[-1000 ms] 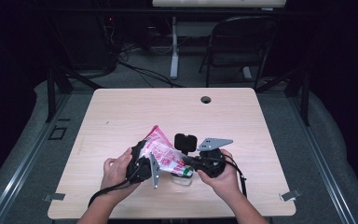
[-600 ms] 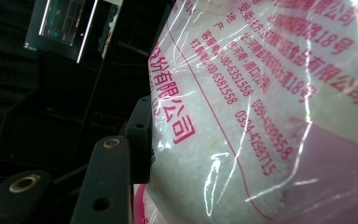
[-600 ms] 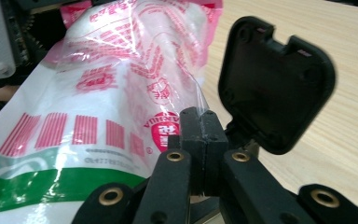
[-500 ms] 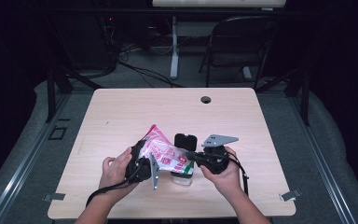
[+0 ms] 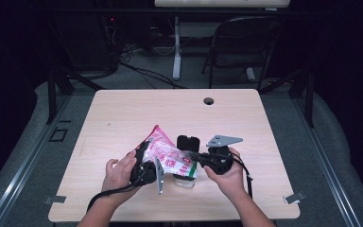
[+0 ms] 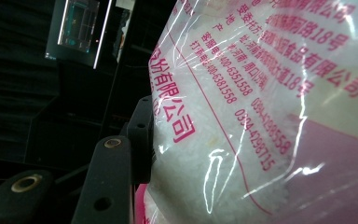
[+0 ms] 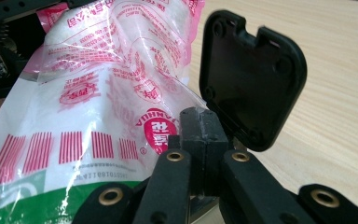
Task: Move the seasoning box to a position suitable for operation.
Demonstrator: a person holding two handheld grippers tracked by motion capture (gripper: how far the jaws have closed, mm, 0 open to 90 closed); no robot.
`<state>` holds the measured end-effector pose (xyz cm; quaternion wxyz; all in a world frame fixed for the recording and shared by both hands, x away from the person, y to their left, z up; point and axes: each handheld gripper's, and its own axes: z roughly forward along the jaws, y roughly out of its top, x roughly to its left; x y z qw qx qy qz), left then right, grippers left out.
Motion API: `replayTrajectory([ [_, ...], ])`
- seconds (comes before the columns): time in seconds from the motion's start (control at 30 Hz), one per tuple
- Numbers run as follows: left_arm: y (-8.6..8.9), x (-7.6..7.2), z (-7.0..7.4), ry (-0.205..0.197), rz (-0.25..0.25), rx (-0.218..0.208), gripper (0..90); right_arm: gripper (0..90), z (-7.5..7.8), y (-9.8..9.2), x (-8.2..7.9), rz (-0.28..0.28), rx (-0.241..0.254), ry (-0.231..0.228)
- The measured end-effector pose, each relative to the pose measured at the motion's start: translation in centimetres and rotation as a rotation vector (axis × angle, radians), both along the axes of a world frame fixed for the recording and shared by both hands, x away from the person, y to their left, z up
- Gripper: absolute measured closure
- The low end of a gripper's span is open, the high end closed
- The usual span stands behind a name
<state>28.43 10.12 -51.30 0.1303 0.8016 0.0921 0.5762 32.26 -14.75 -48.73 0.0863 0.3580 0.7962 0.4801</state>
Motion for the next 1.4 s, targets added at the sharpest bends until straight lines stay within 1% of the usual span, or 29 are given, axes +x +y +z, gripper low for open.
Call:
replayTrajectory([
  [0.07,-0.1,0.1,-0.3,-0.001,-0.001,0.005,57.4,90.0,-0.3,0.0,0.1,-0.006,-0.007,0.006],
  [0.1,-0.1,0.1,-0.4,-0.007,-0.001,0.008,57.5,90.0,-0.4,0.0,0.2,-0.007,-0.003,0.005],
  [0.13,-0.1,0.1,-0.5,-0.002,0.002,0.009,57.5,90.0,-0.5,0.0,0.3,-0.007,-0.005,0.008],
  [0.17,-0.1,0.1,-0.6,-0.010,-0.001,0.006,57.5,90.0,-0.5,-0.1,0.3,-0.007,-0.008,0.009],
  [0.2,-0.2,0.2,-0.7,-0.011,-0.003,0.006,57.5,90.0,-0.6,0.0,0.3,-0.011,-0.001,0.008],
  [0.3,-0.2,0.2,-0.9,-0.016,-0.001,0.004,57.5,90.0,-0.7,-0.1,0.5,-0.013,-0.009,0.013],
  [0.37,-0.2,0.1,-1.1,-0.022,-0.001,0.004,57.6,90.0,-0.8,-0.2,0.5,-0.013,-0.004,0.020],
  [0.57,0.0,-0.3,-1.3,-0.026,-0.005,0.008,57.8,90.0,-1.0,-0.1,0.3,0.003,-0.002,0.028],
  [0.63,0.1,-0.4,-1.3,-0.026,-0.006,0.009,57.9,90.0,-0.9,-0.1,0.3,0.011,-0.009,0.037],
  [0.73,0.2,-0.5,-1.2,-0.029,-0.010,0.012,57.9,90.0,-0.9,-0.1,0.2,0.021,-0.003,0.045],
  [0.77,0.2,-0.6,-1.2,-0.033,-0.010,0.017,57.9,84.9,-0.9,-0.1,0.2,0.028,0.006,0.047],
  [0.83,0.2,-0.6,-1.2,-0.037,-0.017,0.023,58.0,80.0,-0.9,0.0,0.2,0.041,0.035,0.055],
  [0.9,0.2,-0.7,-1.2,-0.040,-0.014,0.030,58.0,77.5,-0.8,0.1,0.2,0.037,0.020,0.049],
  [0.93,0.2,-0.7,-1.1,-0.044,-0.022,0.036,58.0,76.5,-0.8,0.2,0.2,0.038,0.019,0.047],
  [0.97,0.2,-0.8,-1.2,-0.046,-0.020,0.034,58.0,76.3,-0.8,0.3,0.1,0.037,0.018,0.045],
  [1.1,0.2,-0.9,-1.1,-0.053,-0.026,0.053,58.2,78.7,-0.8,0.3,0.1,0.036,0.008,0.041],
  [1.23,0.3,-1.0,-1.1,-0.058,-0.031,0.060,58.5,81.0,-0.8,0.4,0.0,0.033,0.011,0.040],
  [1.27,0.3,-1.0,-1.0,-0.053,-0.028,0.058,58.6,82.2,-0.8,0.4,0.0,0.034,0.007,0.039],
  [1.3,0.3,-1.0,-1.0,-0.057,-0.027,0.067,58.6,84.1,-0.8,0.3,0.0,0.036,0.011,0.042],
  [1.37,0.3,-1.0,-1.0,-0.056,-0.024,0.070,58.7,87.8,-0.8,0.3,0.0,0.043,0.009,0.048],
  [1.4,0.4,-1.0,-0.9,-0.065,-0.026,0.080,58.7,88.8,-0.8,0.3,-0.1,0.046,0.008,0.049],
])
